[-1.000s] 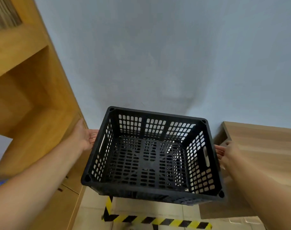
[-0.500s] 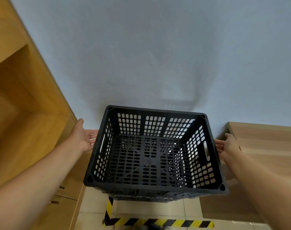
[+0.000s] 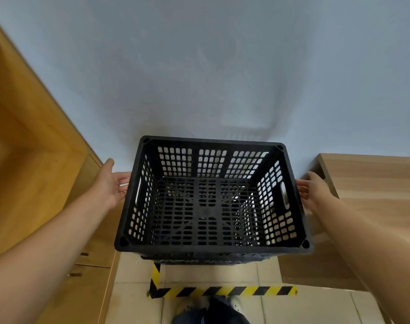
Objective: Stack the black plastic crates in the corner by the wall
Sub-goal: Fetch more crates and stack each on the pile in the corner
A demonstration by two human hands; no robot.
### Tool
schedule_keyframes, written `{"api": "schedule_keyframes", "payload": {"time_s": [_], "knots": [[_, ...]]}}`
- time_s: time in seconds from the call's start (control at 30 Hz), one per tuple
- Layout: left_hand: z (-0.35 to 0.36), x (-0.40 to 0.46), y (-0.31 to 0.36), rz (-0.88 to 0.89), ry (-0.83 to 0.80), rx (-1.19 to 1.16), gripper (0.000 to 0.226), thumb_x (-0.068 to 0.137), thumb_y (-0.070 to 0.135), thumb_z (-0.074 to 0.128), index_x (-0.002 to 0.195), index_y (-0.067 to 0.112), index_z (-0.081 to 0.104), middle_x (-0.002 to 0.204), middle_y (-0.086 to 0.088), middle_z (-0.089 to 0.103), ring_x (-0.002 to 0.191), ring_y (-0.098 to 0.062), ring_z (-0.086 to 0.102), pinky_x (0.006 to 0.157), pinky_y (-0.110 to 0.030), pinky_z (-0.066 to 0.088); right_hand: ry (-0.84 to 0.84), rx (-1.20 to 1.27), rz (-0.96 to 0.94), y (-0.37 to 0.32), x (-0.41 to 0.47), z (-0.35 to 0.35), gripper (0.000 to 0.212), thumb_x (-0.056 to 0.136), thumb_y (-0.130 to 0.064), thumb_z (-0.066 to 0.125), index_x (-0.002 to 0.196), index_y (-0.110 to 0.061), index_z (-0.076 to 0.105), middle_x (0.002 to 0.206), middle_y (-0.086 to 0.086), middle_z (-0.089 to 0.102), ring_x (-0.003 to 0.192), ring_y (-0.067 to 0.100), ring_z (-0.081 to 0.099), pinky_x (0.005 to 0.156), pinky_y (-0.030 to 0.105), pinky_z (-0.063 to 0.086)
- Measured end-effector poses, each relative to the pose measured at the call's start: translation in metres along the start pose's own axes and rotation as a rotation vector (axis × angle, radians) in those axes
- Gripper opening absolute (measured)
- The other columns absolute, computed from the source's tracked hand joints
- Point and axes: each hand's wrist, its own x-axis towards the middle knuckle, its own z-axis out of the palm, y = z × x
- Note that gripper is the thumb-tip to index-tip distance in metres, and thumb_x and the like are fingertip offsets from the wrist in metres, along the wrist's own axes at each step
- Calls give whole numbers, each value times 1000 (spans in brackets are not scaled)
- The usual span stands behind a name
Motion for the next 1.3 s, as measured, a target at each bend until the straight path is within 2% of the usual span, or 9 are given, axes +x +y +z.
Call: {"api": "schedule_keyframes", "payload": {"time_s": [0.13, 0.17, 0.23, 0.33, 0.4, 0.63, 0.83, 1.03, 1.3], "knots": [[5, -10, -30, 217, 45, 363, 37, 99, 39, 35, 120, 14, 54, 115, -5, 60, 104, -22, 58, 85, -34, 45, 21, -205, -121, 15, 0, -5, 27, 91, -29, 46, 89, -7, 62, 88, 13, 64, 76, 26, 60, 71, 38, 52], [4, -12, -42, 287, 53, 490, 39, 99, 32, 40, 134, 17, 45, 131, -6, 54, 113, -23, 55, 91, -37, 46, 40, -309, -161, 23, -1, -7, 24, 89, -29, 49, 88, -9, 64, 94, 15, 67, 82, 29, 63, 78, 43, 54], [0, -15, -66, 421, 68, 724, 67, 95, 17, 49, 151, 24, 14, 149, -7, 37, 120, -25, 52, 95, -41, 45, 37, -534, -254, 41, -5, -13, 20, 89, -25, 53, 101, -11, 61, 104, 15, 67, 92, 34, 64, 88, 51, 52], [-5, -16, -86, 523, 147, 1036, 85, 92, 7, 53, 152, 25, -5, 151, -9, 31, 74, -7, 51, 59, -22, 46, 32, -813, -366, 69, -14, -20, 39, 91, -15, 52, 129, -13, 45, 101, 6, 60, 90, 27, 60, 81, 45, 52], [-9, -14, -89, 551, 178, 1115, 85, 92, 6, 51, 151, 25, -8, 155, -7, 25, 67, -6, 47, 53, -21, 44, 57, -889, -411, 80, -16, -23, 43, 92, -13, 48, 134, -13, 37, 102, 8, 60, 84, 24, 56, 73, 40, 51], [-14, -16, -94, 598, 198, 1106, 79, 95, 4, 43, 151, 28, -6, 146, -8, 36, 68, -16, 56, 49, -23, 42, 104, -962, -423, 87, -18, -25, 45, 95, -11, 44, 138, -9, 31, 113, 20, 61, 84, 27, 56, 75, 44, 53], [-16, -16, -91, 578, 154, 1076, 83, 93, -2, 42, 150, 31, -9, 153, -7, 27, 70, -19, 58, 53, -27, 49, 87, -966, -399, 90, -21, -26, 42, 95, -10, 44, 135, -7, 33, 115, 23, 60, 94, 35, 61, 79, 47, 54], [-20, -14, -91, 552, 149, 1080, 82, 94, -2, 40, 150, 31, -9, 155, -7, 24, 66, -17, 55, 50, -26, 43, 87, -956, -382, 91, -23, -24, 42, 95, -11, 44, 135, -7, 33, 117, 23, 59, 96, 36, 60, 82, 48, 53], [-19, -9, -92, 567, 170, 1123, 81, 94, 0, 41, 150, 30, -10, 148, -10, 33, 62, -20, 55, 50, -29, 47, 125, -960, -405, 95, -19, -22, 39, 96, -15, 44, 133, -6, 35, 111, 20, 60, 83, 25, 56, 73, 43, 54]]}}
